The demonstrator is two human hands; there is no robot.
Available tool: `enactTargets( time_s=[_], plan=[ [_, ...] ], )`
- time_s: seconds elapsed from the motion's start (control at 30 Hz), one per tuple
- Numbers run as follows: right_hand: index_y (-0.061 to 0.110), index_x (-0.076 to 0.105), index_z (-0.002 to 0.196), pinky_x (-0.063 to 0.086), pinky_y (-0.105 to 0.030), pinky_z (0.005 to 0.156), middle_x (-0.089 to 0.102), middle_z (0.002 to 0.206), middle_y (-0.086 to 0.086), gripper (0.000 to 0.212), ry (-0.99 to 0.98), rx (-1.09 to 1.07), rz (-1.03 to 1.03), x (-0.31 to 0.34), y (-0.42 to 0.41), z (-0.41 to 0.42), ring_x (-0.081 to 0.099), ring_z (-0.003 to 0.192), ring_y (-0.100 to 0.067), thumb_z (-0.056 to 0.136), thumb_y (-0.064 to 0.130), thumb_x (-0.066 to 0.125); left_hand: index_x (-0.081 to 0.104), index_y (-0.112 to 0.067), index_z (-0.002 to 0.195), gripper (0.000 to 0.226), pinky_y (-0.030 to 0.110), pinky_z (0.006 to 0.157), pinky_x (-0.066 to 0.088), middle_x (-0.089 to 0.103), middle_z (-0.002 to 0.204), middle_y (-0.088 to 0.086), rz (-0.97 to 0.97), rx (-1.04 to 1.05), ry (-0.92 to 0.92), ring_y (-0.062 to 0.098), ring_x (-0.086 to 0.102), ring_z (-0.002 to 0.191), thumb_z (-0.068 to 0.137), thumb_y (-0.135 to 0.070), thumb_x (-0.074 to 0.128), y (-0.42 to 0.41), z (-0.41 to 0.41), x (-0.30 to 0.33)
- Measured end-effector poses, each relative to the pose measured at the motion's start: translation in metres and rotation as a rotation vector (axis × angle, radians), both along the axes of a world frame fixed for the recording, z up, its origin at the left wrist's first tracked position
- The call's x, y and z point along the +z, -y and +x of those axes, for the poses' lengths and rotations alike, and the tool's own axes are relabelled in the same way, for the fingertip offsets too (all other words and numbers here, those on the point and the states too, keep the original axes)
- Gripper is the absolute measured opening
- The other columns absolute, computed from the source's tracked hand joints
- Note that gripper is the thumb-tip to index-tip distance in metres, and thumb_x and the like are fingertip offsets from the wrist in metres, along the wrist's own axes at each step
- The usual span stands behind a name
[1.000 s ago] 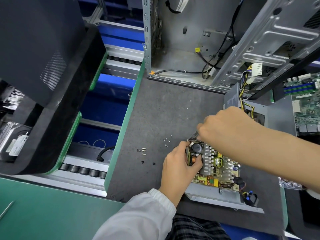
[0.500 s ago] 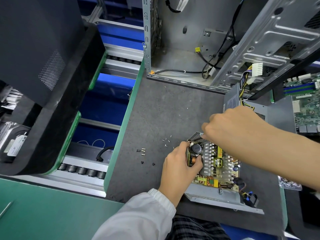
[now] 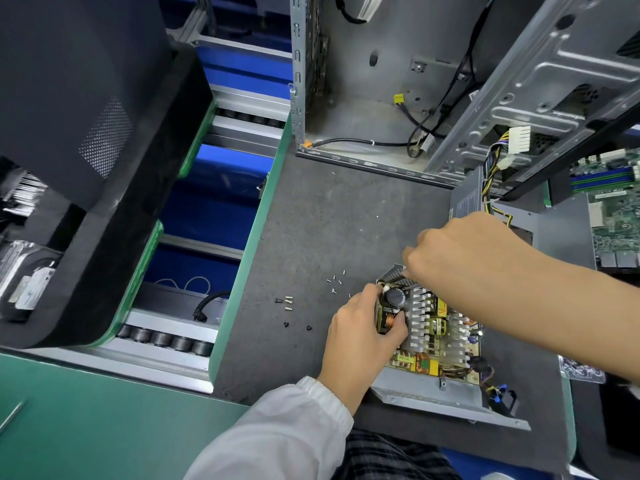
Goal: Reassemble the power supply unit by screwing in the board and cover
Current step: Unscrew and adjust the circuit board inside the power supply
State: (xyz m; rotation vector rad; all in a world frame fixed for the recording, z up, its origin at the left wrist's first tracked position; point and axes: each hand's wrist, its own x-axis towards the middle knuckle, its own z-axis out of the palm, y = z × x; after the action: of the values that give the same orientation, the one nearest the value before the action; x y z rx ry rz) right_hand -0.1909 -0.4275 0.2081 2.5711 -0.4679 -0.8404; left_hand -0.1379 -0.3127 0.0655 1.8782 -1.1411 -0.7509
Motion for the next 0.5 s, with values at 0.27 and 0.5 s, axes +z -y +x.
enactTargets(
  time_s=[0.27, 0.5],
  plan=[
    [0.023, 0.043, 0.077, 0.014, -0.024, 0.041, 0.03, 0.061, 0.005, 0.021, 0.017, 0.0, 0.02, 0.0014, 0.0032, 0.0001, 0.064, 0.073, -0.022, 0.096, 0.025, 0.051, 0.061, -0.015, 0.105, 0.025, 0.005, 0.053, 0.028, 0.036, 0.063, -0.016, 0.003, -0.007, 0.002, -0.003, 0.044, 0.058, 0.084, -0.029, 0.069, 0.0001, 0.0003, 0.0],
    [0.022, 0.047, 0.079, 0.014, -0.024, 0.042, 0.032, 0.063, 0.004, 0.017, 0.001, -0.015, 0.017, 0.0037, 0.0011, 0.0023, 0.054, 0.064, -0.022, 0.096, 0.021, 0.051, 0.061, -0.015, 0.103, 0.024, 0.006, 0.053, 0.028, 0.035, 0.063, -0.016, 0.008, -0.009, 0.0, -0.002, 0.044, 0.058, 0.085, -0.028, 0.069, 0.0, 0.0001, 0.0008]
  ],
)
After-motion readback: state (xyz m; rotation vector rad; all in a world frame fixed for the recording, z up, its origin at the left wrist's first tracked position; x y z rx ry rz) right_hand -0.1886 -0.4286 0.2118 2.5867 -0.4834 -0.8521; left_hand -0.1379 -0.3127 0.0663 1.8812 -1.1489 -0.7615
